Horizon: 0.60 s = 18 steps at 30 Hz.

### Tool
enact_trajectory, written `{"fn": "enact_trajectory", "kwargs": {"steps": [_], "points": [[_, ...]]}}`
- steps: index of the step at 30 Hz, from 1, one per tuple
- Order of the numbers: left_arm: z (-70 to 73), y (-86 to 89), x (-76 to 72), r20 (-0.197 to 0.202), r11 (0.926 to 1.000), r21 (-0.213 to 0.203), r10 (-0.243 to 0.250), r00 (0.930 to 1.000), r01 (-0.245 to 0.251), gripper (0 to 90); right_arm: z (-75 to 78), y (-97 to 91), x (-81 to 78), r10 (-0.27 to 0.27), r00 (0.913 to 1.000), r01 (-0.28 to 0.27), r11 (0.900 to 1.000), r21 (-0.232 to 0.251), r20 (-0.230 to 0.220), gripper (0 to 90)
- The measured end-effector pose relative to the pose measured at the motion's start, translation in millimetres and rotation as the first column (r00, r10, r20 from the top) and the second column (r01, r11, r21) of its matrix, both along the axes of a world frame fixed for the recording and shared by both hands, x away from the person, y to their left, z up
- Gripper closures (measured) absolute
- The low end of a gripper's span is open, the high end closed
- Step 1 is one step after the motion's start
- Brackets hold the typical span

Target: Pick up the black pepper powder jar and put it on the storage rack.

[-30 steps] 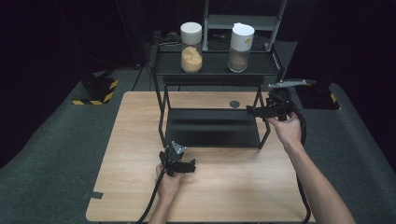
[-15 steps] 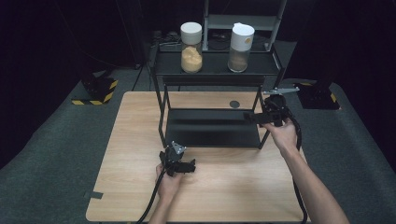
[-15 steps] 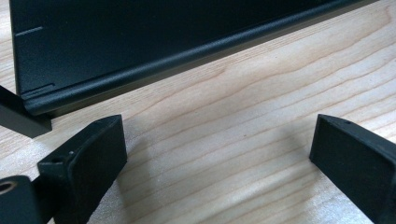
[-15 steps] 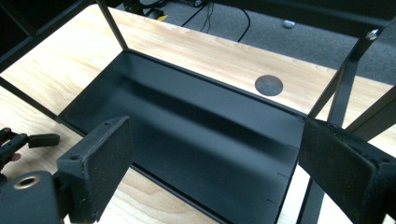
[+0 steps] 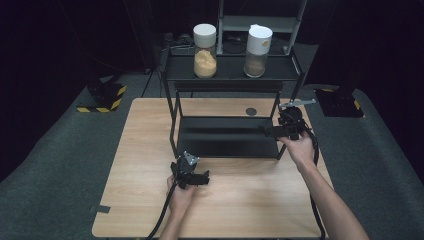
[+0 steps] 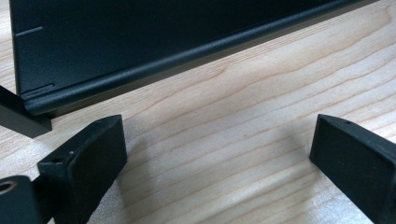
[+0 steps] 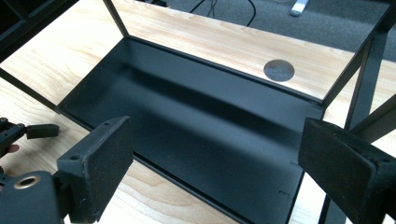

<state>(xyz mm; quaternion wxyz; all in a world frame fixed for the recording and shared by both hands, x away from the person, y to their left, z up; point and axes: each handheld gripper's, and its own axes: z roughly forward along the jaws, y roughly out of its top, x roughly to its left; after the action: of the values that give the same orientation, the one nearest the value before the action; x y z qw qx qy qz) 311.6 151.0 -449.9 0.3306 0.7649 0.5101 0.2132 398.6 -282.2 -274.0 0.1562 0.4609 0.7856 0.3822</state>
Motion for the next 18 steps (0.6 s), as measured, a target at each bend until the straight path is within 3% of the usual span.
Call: {"fn": "enact_trajectory", "kwargs": {"steps": [18], "points": [[0.0,-0.1,-0.1,0.0,1.0,0.0,0.001,1.0,-0.001,3.7,-25.1,-3.1,0.2,-0.004,0.9995,0.005,0.9999,0.014,-0.032,9.6]]}}
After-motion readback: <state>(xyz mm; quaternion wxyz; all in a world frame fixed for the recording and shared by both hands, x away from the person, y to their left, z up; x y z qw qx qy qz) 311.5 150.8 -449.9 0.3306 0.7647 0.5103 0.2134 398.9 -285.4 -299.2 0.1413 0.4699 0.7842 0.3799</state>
